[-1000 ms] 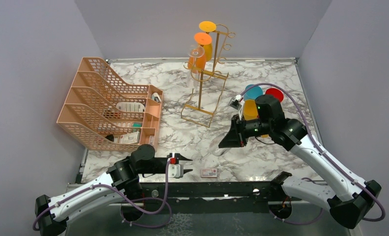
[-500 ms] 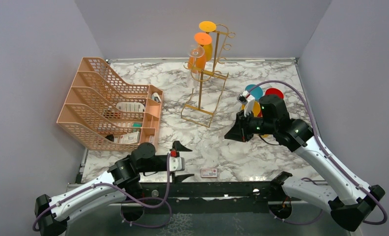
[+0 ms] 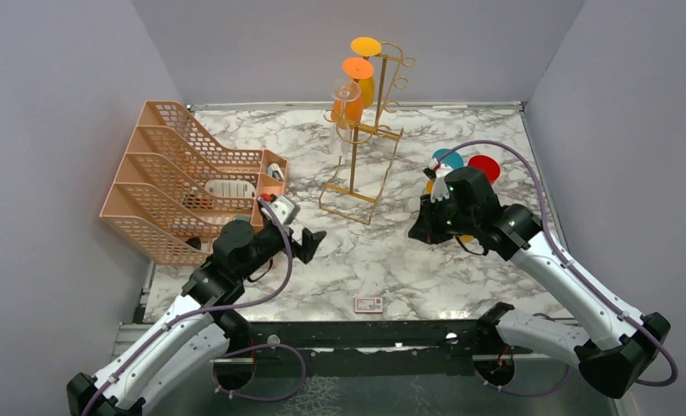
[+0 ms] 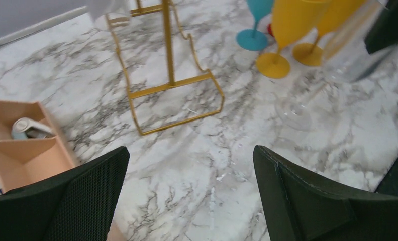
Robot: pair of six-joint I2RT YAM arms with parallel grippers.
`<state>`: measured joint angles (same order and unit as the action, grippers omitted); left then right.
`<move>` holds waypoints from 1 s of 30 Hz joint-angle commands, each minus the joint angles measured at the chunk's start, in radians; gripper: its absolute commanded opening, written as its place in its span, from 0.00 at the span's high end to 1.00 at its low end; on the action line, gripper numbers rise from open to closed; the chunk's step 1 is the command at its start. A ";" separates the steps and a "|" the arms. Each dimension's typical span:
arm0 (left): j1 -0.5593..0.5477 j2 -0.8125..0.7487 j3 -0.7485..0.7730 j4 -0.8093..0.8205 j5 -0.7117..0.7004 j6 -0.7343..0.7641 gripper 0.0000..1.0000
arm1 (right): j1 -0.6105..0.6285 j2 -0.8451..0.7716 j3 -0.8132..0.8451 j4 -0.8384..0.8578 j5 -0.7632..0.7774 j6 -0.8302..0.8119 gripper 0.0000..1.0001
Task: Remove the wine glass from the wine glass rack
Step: Place the wine glass at the center of the board.
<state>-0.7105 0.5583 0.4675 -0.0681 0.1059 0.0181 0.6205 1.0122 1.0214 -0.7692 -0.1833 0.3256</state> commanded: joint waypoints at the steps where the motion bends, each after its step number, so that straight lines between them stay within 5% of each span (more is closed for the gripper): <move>1: 0.153 0.040 0.057 0.028 -0.018 -0.180 0.01 | 0.001 0.029 0.049 -0.064 0.213 0.015 0.99; 7: 0.297 0.032 0.044 0.042 -0.015 -0.257 0.01 | 0.001 0.128 0.098 -0.071 0.255 -0.024 0.99; 30: 0.303 -0.035 0.014 0.031 -0.002 -0.201 0.01 | 0.001 0.310 0.110 0.016 0.286 -0.139 0.98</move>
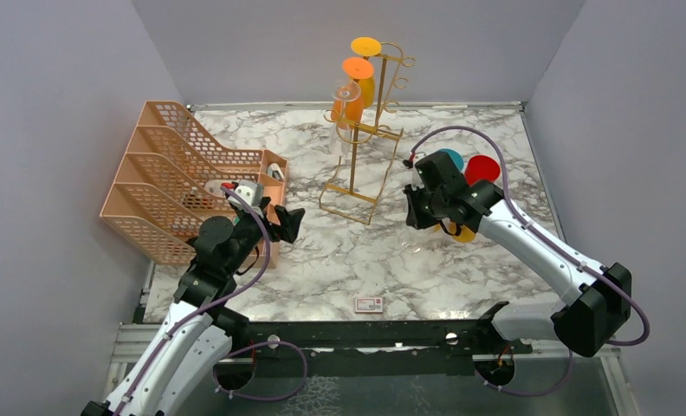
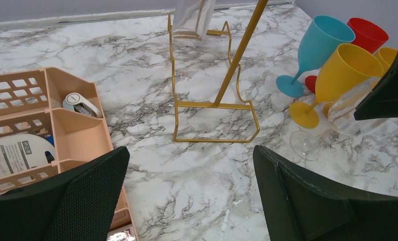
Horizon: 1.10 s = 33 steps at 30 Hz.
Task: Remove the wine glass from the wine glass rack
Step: Place the wine glass at the center of the board.
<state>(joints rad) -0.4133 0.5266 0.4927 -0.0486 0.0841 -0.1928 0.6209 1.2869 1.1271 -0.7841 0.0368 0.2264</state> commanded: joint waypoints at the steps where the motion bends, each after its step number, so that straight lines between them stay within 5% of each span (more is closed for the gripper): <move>1: 0.005 -0.004 -0.011 0.012 0.019 0.010 0.01 | 0.000 0.042 0.006 0.031 0.057 -0.043 0.97; 12: 0.006 -0.015 -0.015 0.011 0.008 0.016 0.01 | 0.000 0.052 -0.005 0.057 0.082 -0.029 0.84; 33: 0.006 -0.002 -0.011 0.008 0.018 0.012 0.01 | 0.000 0.034 -0.018 0.076 0.092 -0.037 0.77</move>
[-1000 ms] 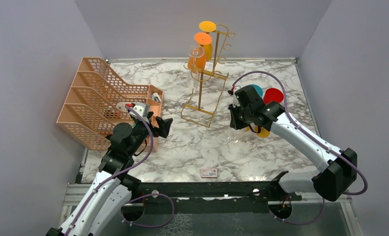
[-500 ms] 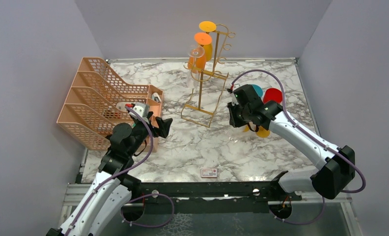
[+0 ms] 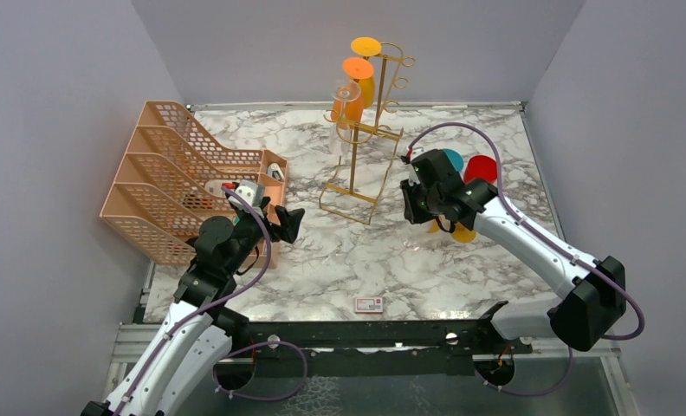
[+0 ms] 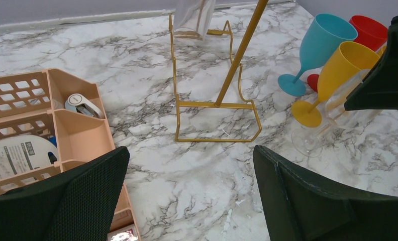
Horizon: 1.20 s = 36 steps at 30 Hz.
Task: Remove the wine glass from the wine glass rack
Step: Place the wine glass at the center of the board.
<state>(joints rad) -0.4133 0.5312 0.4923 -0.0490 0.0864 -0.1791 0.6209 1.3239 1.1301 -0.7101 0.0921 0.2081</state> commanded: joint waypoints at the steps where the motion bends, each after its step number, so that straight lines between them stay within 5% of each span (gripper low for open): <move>1: 0.005 -0.009 -0.012 0.008 0.015 -0.002 0.01 | 0.000 -0.006 -0.021 0.006 0.031 -0.021 0.76; 17: 0.006 -0.001 -0.012 0.008 0.024 0.000 0.01 | 0.000 -0.055 -0.005 0.030 -0.002 -0.032 0.74; 26: 0.005 -0.002 -0.015 0.009 0.018 0.000 0.01 | 0.000 -0.099 0.038 0.014 -0.069 -0.038 0.43; 36: 0.005 0.003 -0.019 0.011 0.018 -0.003 0.01 | 0.000 -0.405 -0.133 0.235 -0.310 0.044 0.32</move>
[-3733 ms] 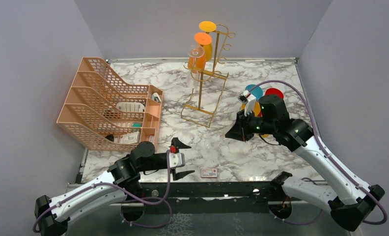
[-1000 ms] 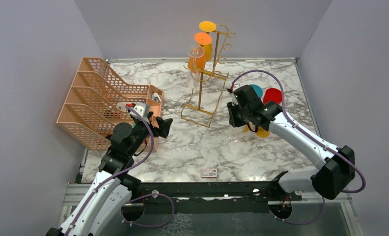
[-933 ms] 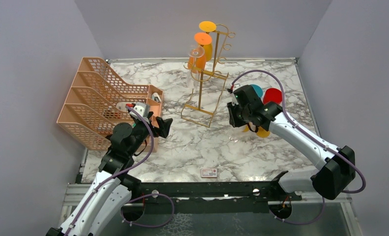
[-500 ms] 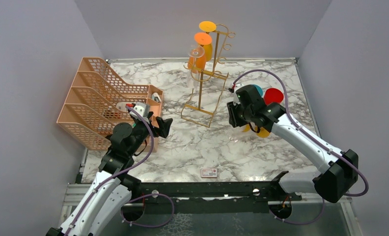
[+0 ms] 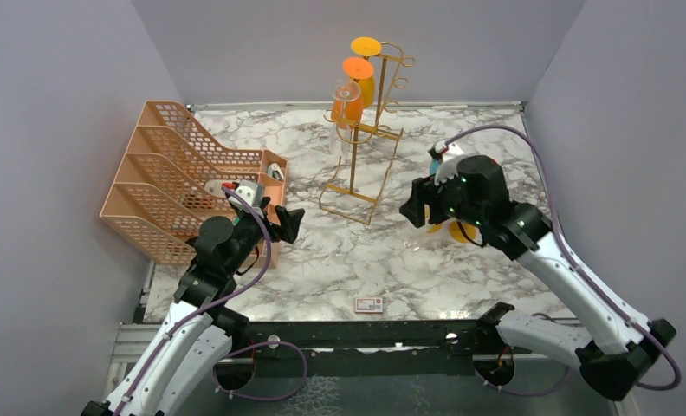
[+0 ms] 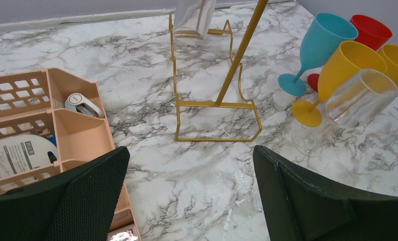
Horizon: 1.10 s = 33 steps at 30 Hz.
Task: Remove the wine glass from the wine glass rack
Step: Place the wine glass at the center of the board, then pick up the wine glass from the wine rack.
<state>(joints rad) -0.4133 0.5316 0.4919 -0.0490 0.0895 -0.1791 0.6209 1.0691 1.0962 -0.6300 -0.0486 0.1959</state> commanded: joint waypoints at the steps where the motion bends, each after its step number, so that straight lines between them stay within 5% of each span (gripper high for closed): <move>1: 0.006 0.005 -0.018 0.010 0.014 -0.004 0.01 | 0.000 -0.189 -0.142 0.201 -0.230 0.073 0.32; 11: 0.006 0.084 0.039 0.022 0.040 0.018 0.01 | 0.000 -0.382 -0.497 0.683 -0.648 0.421 0.31; 16: 0.031 0.307 0.231 -0.004 0.108 0.049 0.01 | 0.000 -0.369 -0.410 0.560 -0.636 0.343 0.30; 21: 0.168 0.506 0.472 -0.007 0.267 -0.024 0.01 | 0.000 -0.397 -0.346 0.431 -0.601 0.270 0.29; 26: 0.311 0.680 0.695 0.074 0.430 -0.229 0.01 | 0.000 -0.470 -0.361 0.406 -0.567 0.256 0.29; 33: 0.285 0.950 0.960 0.219 0.623 -0.545 0.13 | 0.000 -0.522 -0.380 0.421 -0.555 0.224 0.26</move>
<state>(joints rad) -0.0971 1.3830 1.3659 0.0319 0.5350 -0.4828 0.6201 0.5625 0.7273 -0.1959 -0.6220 0.4641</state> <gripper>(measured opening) 0.896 0.735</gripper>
